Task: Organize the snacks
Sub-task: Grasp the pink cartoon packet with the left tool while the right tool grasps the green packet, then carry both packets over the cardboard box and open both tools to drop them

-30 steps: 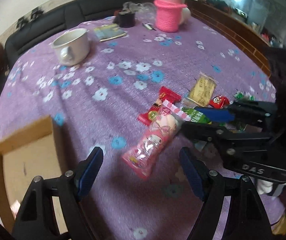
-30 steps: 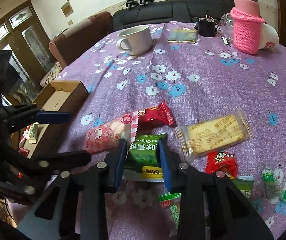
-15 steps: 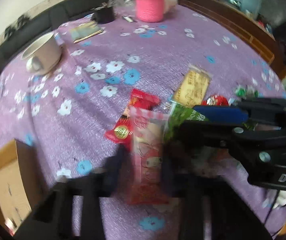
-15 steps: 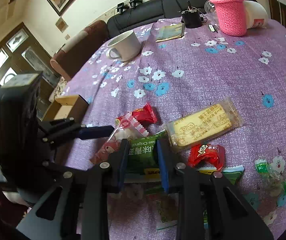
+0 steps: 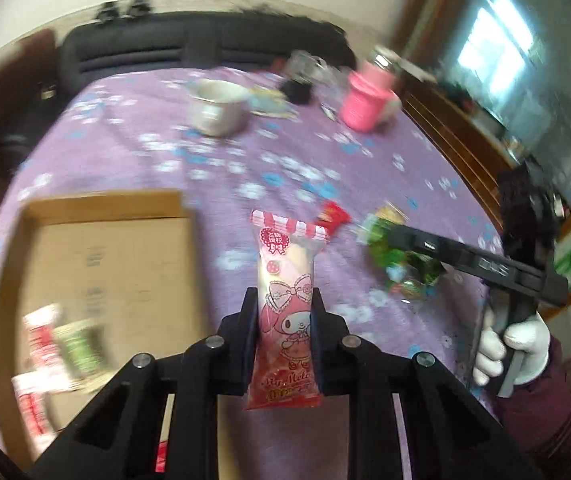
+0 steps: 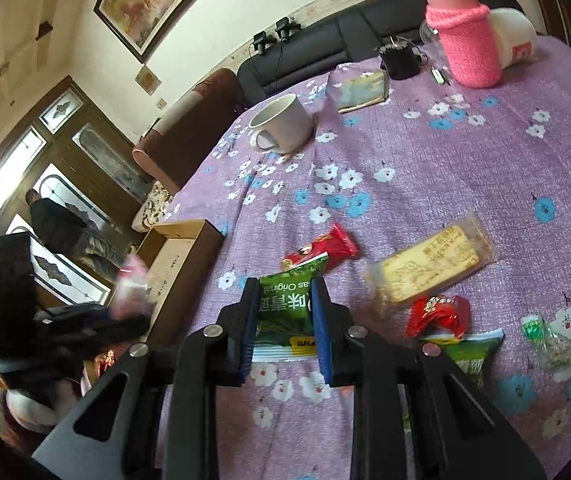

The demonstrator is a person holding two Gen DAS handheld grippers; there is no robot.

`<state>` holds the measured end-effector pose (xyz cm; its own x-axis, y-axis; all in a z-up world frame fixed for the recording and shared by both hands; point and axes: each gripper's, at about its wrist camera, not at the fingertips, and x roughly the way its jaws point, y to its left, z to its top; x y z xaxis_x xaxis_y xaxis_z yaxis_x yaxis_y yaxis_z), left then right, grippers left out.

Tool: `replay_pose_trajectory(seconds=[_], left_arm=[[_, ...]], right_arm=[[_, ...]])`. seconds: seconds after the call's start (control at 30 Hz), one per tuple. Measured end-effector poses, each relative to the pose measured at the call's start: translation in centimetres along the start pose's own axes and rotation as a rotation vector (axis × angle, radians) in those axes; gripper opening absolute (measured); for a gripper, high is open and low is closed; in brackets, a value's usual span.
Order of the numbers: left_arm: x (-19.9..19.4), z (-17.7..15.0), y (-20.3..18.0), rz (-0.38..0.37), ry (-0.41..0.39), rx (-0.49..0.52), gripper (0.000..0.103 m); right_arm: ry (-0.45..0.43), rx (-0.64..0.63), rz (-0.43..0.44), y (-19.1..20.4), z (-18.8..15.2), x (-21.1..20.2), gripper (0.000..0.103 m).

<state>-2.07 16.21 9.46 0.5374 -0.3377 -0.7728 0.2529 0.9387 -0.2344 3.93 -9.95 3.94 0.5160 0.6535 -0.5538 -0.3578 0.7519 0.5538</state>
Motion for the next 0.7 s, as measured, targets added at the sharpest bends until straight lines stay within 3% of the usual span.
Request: replay_pose_trajectory(seconds=[0.07,0.23,0.33,0.47,0.57,0.63,0.7], left_arm=[[-1.1,0.4,2.9,0.064,-0.013,-0.035,0.022],[-0.8,1.1,9.1,0.115,-0.009,-0.15,0.022],[0.5,1.2,11.8,0.156,-0.001,-0.193,0.021],[1.6,1.0,14.9,0.146,0.007,-0.275,0.022],[1.9,0.9,16.3,0.125,-0.002,-0.312,0.036],[1.5,0.5,17.0,0.102,-0.012,-0.334,0.056],[0.8,0.1,17.2,0.09,-0.017,-0.344,0.057]], right_arm=[[0.005,-0.019,0.021,1.8,0.0,-0.3,0.027],[0.047,-0.105,0.071,8.4,0.7,1.0,0.027],[0.1,-0.117,0.091,11.6,0.7,4.2,0.027],[0.164,-0.138,0.076,14.8,0.4,9.5,0.028],[0.195,-0.162,0.051,16.5,0.1,12.7,0.028],[0.212,-0.161,0.024,17.2,-0.1,14.9,0.03],[0.213,-0.153,0.009,17.4,-0.2,16.1,0.031]])
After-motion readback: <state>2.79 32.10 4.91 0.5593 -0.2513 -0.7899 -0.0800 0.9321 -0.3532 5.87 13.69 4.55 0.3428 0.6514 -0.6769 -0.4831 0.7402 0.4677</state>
